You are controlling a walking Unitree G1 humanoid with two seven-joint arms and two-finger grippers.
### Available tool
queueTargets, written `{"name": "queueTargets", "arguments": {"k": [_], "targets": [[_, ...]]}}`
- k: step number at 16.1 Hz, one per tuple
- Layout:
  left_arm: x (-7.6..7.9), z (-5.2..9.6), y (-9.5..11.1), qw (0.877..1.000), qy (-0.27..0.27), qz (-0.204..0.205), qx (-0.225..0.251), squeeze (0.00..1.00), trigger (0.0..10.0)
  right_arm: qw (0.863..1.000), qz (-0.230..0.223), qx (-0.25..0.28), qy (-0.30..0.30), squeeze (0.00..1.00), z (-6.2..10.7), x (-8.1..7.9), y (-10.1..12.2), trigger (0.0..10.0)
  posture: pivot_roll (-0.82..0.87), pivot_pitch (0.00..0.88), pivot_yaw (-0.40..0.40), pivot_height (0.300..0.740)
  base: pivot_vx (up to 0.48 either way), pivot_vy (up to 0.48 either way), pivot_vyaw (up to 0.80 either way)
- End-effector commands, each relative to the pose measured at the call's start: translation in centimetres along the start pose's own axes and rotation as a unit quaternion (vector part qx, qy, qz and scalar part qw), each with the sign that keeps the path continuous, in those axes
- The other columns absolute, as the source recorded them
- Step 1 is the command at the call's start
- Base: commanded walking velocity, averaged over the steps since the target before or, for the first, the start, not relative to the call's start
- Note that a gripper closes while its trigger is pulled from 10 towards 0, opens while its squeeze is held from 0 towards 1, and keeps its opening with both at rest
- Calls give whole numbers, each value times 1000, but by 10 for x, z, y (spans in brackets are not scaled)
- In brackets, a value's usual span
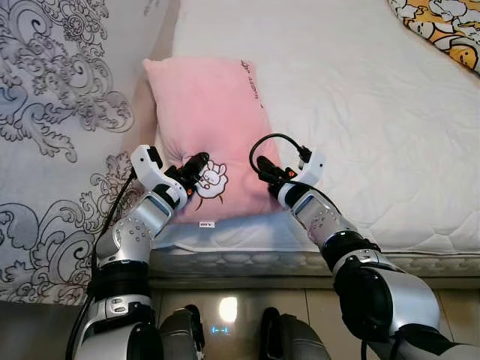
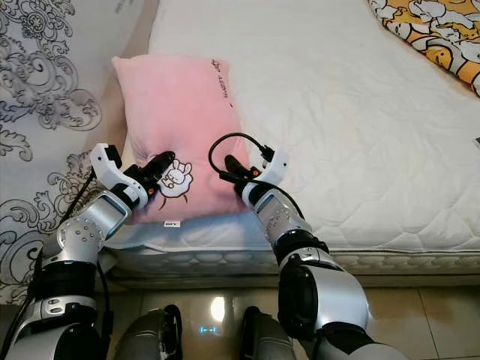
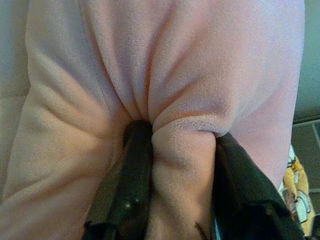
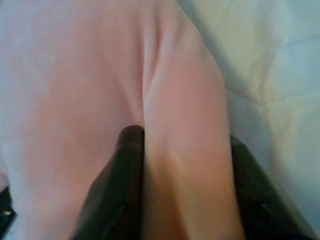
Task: Clean up the room
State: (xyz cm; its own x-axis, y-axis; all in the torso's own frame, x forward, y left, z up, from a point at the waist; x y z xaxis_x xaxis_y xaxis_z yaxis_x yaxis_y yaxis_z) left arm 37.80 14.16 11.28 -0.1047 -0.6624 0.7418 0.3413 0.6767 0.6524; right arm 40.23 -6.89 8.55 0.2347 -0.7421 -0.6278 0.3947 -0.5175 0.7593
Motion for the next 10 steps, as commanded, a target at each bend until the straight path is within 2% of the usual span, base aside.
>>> {"name": "queueTargets", "arguments": {"k": [1, 2, 3, 4, 6, 9, 10], "targets": [[-3, -1, -11, 999, 8, -34, -25, 0, 0, 998, 50, -29, -10, 0, 3, 5, -14, 0, 22, 170, -47, 740, 0, 0, 0], [-3, -1, -9, 999, 8, -41, -23, 0, 0, 998, 60, -30, -7, 0, 3, 4, -14, 0, 22, 170, -47, 740, 0, 0, 0], [-2, 0, 1, 997, 11, -78, -13, 0, 0, 997, 70, -31, 5, 0, 1, -2, -12, 0, 20, 169, -48, 740, 0, 0, 0], [2, 0, 12, 996, 7, -87, 4, 0, 0, 997, 77, -26, 14, 0, -2, -7, -7, 0, 23, 166, -49, 740, 0, 0, 0], [18, 3, 42, 991, -10, -123, 46, 0, 0, 996, 73, 0, 51, 0, -13, -36, 12, 0, 37, 160, -52, 740, 0, 0, 0], [44, 8, 78, 983, -37, -150, 94, 0, 0, 992, 56, 31, 105, 0, -25, -78, 35, 0, 62, 151, -57, 740, 0, 0, 0], [44, 8, 78, 983, -37, -150, 94, 0, 0, 992, 56, 31, 105, 0, -25, -78, 35, 0, 62, 151, -57, 740, 0, 0, 0]]}}
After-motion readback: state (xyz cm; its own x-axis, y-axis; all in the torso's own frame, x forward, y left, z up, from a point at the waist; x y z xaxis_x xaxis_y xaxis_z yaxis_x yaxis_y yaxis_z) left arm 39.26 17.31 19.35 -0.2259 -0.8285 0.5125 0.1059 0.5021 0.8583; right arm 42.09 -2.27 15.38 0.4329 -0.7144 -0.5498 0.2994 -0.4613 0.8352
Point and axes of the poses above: a point about 5 cm out from each wrist's last joint towards the gripper, its own z axis pointing back from the gripper into the wrist, its own y axis along the axis of the wrist's last joint, x = y × z, the point moved 4 cm from there along -z, pointing out of the wrist towards the gripper, and after that the axes turned 2 degrees about z, right-handed, at the moved point
